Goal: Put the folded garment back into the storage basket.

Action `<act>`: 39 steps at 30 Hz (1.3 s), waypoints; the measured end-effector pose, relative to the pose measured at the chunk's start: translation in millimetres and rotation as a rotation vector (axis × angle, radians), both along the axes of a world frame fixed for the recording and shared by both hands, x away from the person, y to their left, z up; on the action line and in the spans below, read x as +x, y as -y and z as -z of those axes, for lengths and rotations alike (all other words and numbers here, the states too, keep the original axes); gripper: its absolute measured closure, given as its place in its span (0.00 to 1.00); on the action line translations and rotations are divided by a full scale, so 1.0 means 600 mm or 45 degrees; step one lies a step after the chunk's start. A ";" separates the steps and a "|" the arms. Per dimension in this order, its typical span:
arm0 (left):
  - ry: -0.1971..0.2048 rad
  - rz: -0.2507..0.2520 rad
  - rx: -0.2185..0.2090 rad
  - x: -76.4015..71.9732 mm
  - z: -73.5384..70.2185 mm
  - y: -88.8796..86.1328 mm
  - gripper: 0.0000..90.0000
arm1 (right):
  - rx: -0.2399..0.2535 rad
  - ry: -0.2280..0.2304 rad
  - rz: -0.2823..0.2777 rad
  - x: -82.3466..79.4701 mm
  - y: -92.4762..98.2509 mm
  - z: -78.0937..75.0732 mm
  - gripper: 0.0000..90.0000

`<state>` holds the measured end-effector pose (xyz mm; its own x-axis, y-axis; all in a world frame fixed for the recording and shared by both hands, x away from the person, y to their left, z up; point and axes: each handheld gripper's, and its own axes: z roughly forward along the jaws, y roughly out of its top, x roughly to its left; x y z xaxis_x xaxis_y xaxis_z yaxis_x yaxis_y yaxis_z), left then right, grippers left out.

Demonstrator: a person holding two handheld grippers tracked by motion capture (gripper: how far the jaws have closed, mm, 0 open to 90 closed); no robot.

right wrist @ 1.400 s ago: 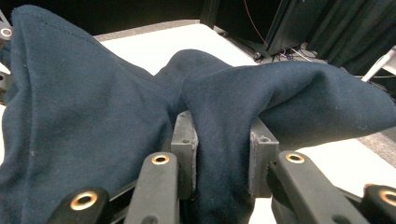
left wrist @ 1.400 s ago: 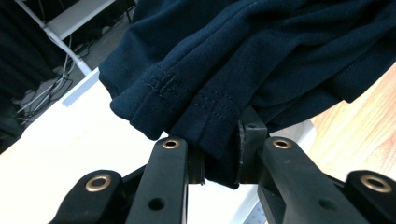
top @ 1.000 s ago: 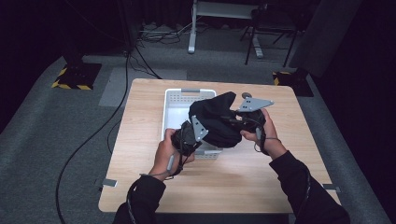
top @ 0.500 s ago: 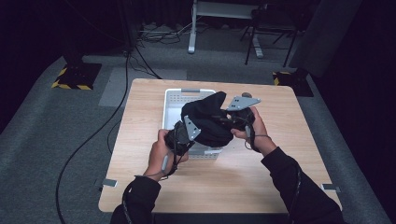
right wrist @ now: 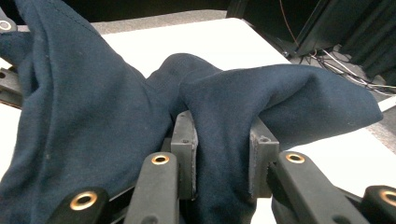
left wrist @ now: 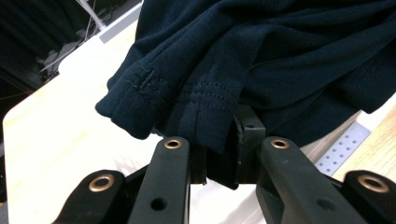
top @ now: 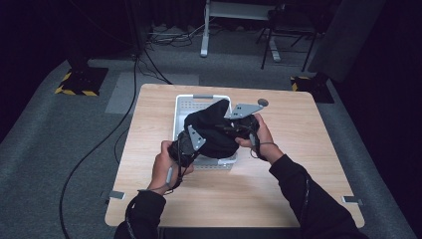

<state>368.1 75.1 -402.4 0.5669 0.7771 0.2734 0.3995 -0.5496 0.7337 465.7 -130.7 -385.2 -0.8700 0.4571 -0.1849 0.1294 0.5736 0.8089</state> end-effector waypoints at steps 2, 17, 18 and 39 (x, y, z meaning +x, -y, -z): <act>-0.005 -0.006 0.000 0.002 0.004 -0.002 0.87 | -0.004 -0.009 -0.005 0.003 -0.005 0.006 0.78; -0.043 -0.022 0.009 0.002 0.031 -0.008 0.88 | -0.022 -0.042 -0.036 0.017 -0.020 0.036 0.78; -0.045 -0.030 0.007 0.002 0.033 -0.009 0.88 | -0.023 -0.046 -0.038 0.018 -0.022 0.038 0.78; -0.098 -0.041 0.025 0.007 0.065 -0.014 0.85 | -0.049 -0.103 -0.051 0.036 -0.037 0.074 0.77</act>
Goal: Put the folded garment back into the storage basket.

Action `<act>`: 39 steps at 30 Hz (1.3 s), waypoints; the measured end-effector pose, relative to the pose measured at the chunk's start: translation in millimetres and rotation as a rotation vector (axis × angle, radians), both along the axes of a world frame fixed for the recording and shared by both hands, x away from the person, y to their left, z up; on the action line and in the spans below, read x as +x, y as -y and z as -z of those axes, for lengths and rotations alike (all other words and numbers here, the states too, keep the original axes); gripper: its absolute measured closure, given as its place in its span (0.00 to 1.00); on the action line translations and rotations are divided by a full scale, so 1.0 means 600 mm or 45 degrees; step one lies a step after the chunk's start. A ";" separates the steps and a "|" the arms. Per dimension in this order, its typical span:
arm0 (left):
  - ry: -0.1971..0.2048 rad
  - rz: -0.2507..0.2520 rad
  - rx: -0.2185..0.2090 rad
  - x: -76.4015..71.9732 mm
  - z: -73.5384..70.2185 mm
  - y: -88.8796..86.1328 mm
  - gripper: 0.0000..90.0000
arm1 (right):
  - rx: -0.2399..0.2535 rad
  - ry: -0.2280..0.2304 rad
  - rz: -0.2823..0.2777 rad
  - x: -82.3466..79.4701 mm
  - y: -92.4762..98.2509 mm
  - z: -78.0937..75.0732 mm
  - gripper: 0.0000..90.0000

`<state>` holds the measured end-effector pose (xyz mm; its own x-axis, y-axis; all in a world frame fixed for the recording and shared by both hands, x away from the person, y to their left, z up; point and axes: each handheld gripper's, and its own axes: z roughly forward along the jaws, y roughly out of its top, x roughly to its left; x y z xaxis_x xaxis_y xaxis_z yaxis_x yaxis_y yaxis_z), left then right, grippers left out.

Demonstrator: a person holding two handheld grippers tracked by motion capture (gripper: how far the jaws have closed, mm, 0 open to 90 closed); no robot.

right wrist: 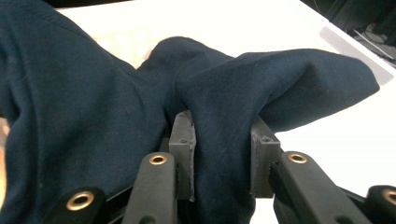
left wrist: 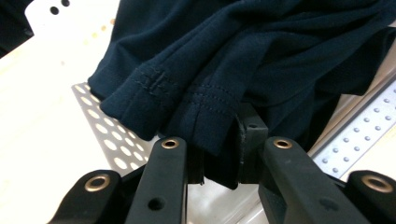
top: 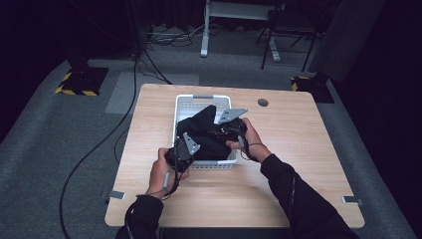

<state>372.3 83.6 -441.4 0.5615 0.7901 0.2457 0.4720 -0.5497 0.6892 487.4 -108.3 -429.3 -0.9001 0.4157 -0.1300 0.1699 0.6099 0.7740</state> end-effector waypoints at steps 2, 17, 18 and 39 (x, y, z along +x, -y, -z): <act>-0.006 0.006 0.001 0.001 0.003 0.003 0.84 | -0.002 -0.010 0.009 0.003 0.003 0.003 0.76; -0.041 0.011 -0.086 0.005 -0.001 -0.010 0.56 | -0.071 -0.068 0.103 0.018 0.008 0.024 0.65; -0.042 0.008 -0.096 0.005 -0.004 -0.012 0.52 | -0.085 -0.070 0.110 0.019 0.009 0.024 0.64; -0.045 0.187 -0.230 -0.010 -0.020 -0.002 0.03 | -0.206 0.070 0.199 0.020 0.007 0.035 0.06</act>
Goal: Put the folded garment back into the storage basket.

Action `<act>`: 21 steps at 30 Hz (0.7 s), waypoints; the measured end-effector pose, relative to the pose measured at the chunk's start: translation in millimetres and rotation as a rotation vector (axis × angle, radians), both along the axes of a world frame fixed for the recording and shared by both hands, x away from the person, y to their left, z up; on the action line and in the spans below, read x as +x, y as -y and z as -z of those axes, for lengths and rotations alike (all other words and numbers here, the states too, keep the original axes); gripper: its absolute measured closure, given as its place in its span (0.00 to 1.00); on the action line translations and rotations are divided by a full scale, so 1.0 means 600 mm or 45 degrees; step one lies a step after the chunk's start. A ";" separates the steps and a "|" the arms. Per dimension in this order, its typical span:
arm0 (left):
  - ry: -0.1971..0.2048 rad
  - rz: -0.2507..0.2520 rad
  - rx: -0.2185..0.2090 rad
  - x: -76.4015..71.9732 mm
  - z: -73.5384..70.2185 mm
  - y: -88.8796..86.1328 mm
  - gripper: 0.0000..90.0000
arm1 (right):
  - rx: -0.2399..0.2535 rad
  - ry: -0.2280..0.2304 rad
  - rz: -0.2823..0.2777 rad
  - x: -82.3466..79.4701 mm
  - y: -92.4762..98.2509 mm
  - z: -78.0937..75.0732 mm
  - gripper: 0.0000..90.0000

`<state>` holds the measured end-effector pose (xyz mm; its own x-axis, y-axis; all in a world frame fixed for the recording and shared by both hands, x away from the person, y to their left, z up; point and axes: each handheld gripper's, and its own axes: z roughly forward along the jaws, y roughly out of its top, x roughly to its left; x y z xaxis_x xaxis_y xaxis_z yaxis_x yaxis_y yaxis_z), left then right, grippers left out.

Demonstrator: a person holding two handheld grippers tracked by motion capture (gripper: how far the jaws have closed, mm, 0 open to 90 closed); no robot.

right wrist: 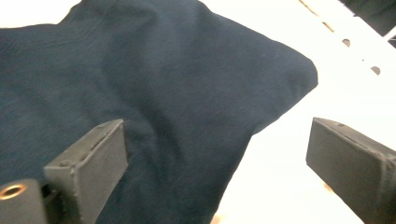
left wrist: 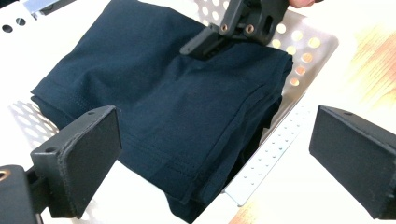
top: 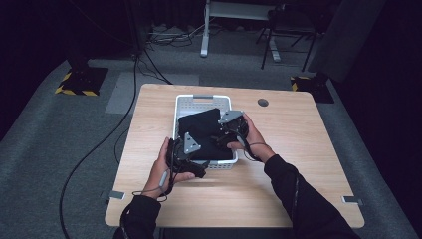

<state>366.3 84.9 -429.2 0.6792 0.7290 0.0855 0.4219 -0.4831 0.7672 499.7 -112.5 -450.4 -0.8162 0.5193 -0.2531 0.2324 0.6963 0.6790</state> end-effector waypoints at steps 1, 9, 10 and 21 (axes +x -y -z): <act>-0.001 0.003 0.014 0.000 0.000 0.002 0.03 | -0.011 -0.004 -0.010 -0.001 -0.001 0.000 0.04; 0.010 0.003 0.086 -0.002 0.001 0.007 0.03 | -0.040 -0.006 -0.039 -0.005 -0.002 0.001 0.03; 0.011 0.005 0.085 -0.002 0.001 0.007 0.03 | -0.046 0.001 -0.045 -0.005 -0.002 0.001 0.03; 0.026 0.005 0.090 -0.007 -0.002 0.013 0.04 | -0.083 0.001 -0.095 -0.017 -0.003 -0.008 0.05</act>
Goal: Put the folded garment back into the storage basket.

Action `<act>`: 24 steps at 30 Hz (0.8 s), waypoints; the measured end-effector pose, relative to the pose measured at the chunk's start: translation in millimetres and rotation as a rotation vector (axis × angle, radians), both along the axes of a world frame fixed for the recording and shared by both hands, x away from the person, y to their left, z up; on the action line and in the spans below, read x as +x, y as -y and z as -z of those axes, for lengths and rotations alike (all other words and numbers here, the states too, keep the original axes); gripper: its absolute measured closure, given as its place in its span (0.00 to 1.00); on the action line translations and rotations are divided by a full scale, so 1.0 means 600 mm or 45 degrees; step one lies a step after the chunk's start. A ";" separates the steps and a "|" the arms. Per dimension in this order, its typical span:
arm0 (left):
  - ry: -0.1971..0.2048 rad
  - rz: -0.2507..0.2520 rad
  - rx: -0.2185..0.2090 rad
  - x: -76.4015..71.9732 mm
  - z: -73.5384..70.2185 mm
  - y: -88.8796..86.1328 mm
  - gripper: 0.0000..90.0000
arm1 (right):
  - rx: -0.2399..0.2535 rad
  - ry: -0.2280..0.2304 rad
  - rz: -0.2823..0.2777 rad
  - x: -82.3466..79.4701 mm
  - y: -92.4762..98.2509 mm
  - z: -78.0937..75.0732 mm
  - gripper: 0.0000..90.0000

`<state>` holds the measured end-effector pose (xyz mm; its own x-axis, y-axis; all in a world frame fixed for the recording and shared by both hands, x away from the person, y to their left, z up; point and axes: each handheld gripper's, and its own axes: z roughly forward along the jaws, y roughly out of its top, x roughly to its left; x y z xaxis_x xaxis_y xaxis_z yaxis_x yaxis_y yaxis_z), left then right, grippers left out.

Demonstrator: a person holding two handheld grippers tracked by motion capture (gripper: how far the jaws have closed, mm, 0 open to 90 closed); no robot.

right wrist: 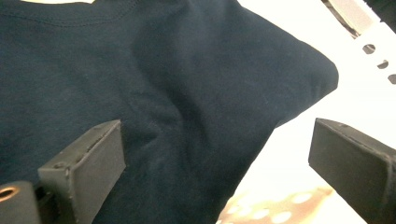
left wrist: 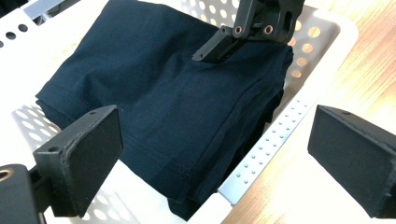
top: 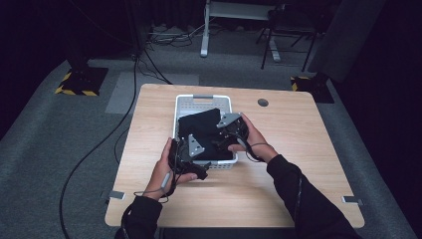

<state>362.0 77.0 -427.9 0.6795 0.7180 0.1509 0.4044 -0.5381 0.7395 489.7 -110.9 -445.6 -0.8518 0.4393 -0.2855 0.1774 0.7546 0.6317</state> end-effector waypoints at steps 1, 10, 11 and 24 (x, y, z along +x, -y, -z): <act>0.004 0.001 -0.004 -0.001 0.000 0.001 0.04 | 0.002 0.001 -0.001 -0.001 0.000 -0.001 0.05; 0.035 0.000 0.020 -0.010 -0.006 0.008 0.03 | -0.005 0.021 -0.031 -0.012 0.008 -0.014 0.04; 0.039 0.002 0.019 -0.011 -0.006 0.009 0.03 | -0.008 0.020 -0.032 -0.014 0.009 -0.015 0.04; 0.064 0.050 0.052 -0.030 -0.018 0.026 0.03 | -0.040 0.062 -0.070 -0.032 0.029 -0.029 0.04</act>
<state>344.2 61.1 -417.1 0.6979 0.6835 0.2140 0.3456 -0.5830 0.7353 470.7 -128.6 -427.9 -0.8589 0.3827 -0.3402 0.1048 0.7817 0.6147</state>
